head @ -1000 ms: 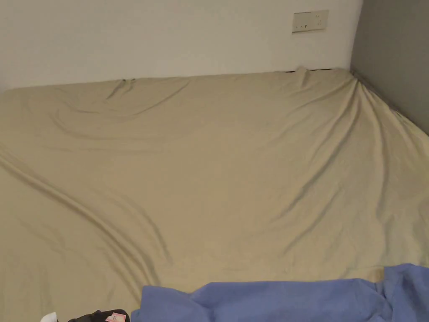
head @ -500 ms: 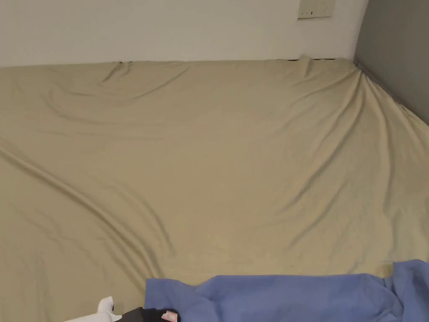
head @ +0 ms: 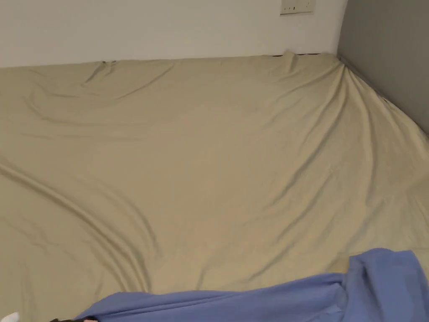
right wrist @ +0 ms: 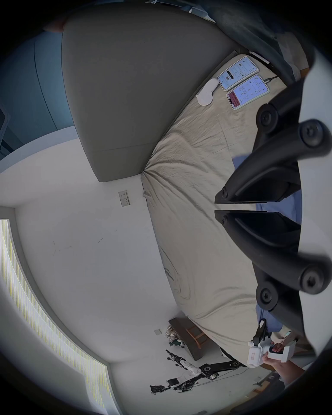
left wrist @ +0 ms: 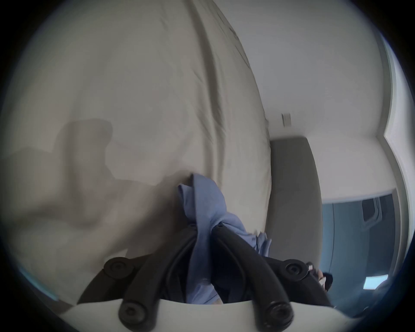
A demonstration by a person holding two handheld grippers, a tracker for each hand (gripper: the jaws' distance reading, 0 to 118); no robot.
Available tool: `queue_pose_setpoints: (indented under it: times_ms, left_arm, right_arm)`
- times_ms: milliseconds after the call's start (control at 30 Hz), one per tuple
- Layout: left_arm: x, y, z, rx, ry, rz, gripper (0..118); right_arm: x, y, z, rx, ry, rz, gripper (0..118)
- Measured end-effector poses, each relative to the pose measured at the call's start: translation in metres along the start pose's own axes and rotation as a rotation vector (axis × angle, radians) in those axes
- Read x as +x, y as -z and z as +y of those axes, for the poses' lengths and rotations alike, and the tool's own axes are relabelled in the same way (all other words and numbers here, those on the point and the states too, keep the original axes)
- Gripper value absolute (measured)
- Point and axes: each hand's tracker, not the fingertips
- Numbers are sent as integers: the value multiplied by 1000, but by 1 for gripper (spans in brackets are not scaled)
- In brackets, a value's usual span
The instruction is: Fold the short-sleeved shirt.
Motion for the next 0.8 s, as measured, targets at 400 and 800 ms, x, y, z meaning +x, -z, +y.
queue_pose_setpoints:
  times_ms: [400,800]
  left_arm:
    - [80,-4,-29,-14,209,40,2]
    - [210,181,-158,-200,665,170,2]
  right_arm:
    - [21,-10,0,45,78,21,8]
    - [20,-15,-6,71,102,-18,8]
